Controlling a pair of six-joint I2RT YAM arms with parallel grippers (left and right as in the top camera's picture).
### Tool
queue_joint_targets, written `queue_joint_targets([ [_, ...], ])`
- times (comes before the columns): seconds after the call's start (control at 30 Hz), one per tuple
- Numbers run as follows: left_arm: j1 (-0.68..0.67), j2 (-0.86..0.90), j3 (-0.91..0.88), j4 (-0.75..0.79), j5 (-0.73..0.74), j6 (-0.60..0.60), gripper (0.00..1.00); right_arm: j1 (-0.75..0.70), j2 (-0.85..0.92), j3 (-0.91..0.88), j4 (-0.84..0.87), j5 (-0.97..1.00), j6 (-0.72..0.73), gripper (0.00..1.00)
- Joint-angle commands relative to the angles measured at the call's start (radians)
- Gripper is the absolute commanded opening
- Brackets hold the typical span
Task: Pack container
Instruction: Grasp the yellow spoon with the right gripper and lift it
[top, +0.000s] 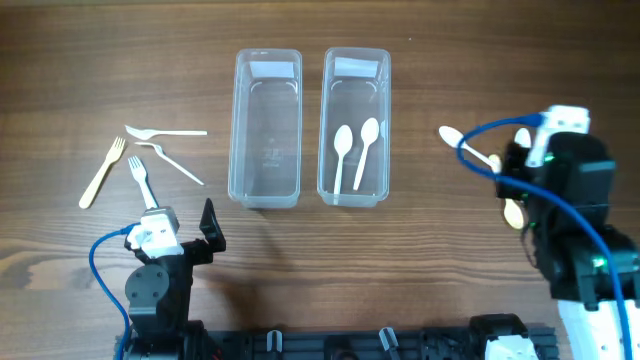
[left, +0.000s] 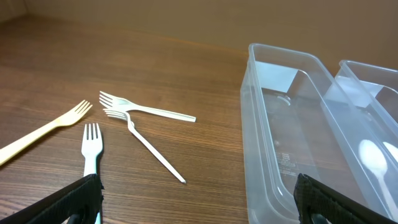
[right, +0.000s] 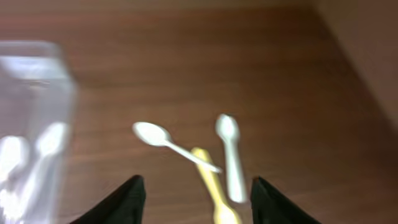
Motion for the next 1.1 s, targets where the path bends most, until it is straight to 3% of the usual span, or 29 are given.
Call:
queue_joint_targets([
  [0.0,0.003,-0.007,-0.005,0.003,-0.003,-0.009,1.00,-0.112,0.056,0.010,-0.039,-0.068,-0.161,0.53],
  [0.33,0.003,-0.007,-0.005,0.003,-0.003,-0.009,1.00,-0.200,0.470,0.010,-0.066,-0.076,-0.216,0.54],
  [0.57,0.003,-0.007,-0.005,0.003,-0.003,-0.009,1.00,-0.200,0.714,0.010,0.050,-0.136,-0.201,0.53],
  [0.73,0.003,-0.007,-0.005,0.003,-0.003,-0.009,1.00,-0.216,0.790,0.009,0.099,-0.143,-0.182,0.52],
  [1.07,0.003,-0.007,-0.005,0.003,-0.003,-0.009,1.00,-0.275,0.824,-0.005,0.129,-0.152,-0.139,0.41],
])
